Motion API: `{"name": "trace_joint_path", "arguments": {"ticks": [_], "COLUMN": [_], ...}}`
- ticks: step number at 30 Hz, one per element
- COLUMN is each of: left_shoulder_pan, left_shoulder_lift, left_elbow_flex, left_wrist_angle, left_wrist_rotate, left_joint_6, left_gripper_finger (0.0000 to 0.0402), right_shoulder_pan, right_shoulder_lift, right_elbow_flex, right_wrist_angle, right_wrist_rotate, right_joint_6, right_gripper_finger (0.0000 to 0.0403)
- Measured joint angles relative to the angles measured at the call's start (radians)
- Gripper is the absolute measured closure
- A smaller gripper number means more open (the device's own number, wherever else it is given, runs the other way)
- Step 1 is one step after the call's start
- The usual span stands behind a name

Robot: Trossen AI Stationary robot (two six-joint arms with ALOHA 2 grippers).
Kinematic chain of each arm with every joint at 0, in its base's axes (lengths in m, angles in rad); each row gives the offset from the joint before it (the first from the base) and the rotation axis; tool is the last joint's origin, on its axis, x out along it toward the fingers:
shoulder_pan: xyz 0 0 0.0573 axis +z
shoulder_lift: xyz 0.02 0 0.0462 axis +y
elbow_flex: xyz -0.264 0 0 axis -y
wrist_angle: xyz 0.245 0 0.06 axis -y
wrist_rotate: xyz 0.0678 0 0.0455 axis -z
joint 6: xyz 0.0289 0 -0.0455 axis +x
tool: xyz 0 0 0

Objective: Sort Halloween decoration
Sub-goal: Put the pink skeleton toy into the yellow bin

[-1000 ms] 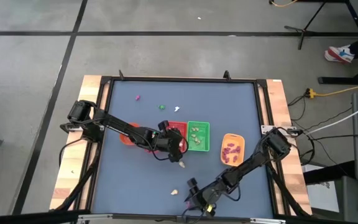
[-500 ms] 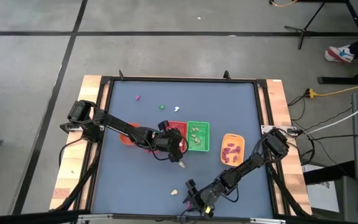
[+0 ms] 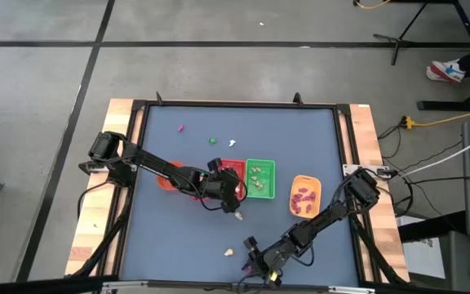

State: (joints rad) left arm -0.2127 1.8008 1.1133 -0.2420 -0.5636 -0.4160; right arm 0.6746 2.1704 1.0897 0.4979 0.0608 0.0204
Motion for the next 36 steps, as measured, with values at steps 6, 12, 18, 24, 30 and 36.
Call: {"name": "trace_joint_path", "arguments": {"ticks": [6,12,18,24,30,36], "left_shoulder_pan": [0.0,0.0,0.0,0.0,0.0,0.0], "left_shoulder_lift": [0.0,0.0,0.0,0.0,0.0,0.0], "left_elbow_flex": [0.0,0.0,0.0,0.0,0.0,-0.002], "left_wrist_angle": [0.0,0.0,-0.003,-0.004,-0.003,-0.003], "left_wrist_rotate": [0.0,0.0,0.0,0.0,0.0,0.0], "left_joint_6": [0.0,0.0,0.0,0.0,0.0,0.0], "left_gripper_finger": [0.0271,0.0271,0.0271,0.0271,0.0271,0.0271], "right_shoulder_pan": [0.0,-0.001,-0.001,-0.001,-0.001,-0.001], "right_shoulder_lift": [0.0,-0.011,-0.078,-0.193,-0.329,-0.47], "right_elbow_flex": [-0.001,-0.003,-0.006,-0.005,-0.003,-0.003], "right_wrist_angle": [0.01,0.014,-0.082,-0.271,-0.461,-0.718], "right_wrist_rotate": [0.0,-0.014,-0.015,0.001,0.032,0.101], "right_joint_6": [0.0,-0.001,-0.004,-0.006,-0.027,-0.036], "right_gripper_finger": [0.0292,0.0292,0.0292,0.0292,0.0292,0.0292]}}
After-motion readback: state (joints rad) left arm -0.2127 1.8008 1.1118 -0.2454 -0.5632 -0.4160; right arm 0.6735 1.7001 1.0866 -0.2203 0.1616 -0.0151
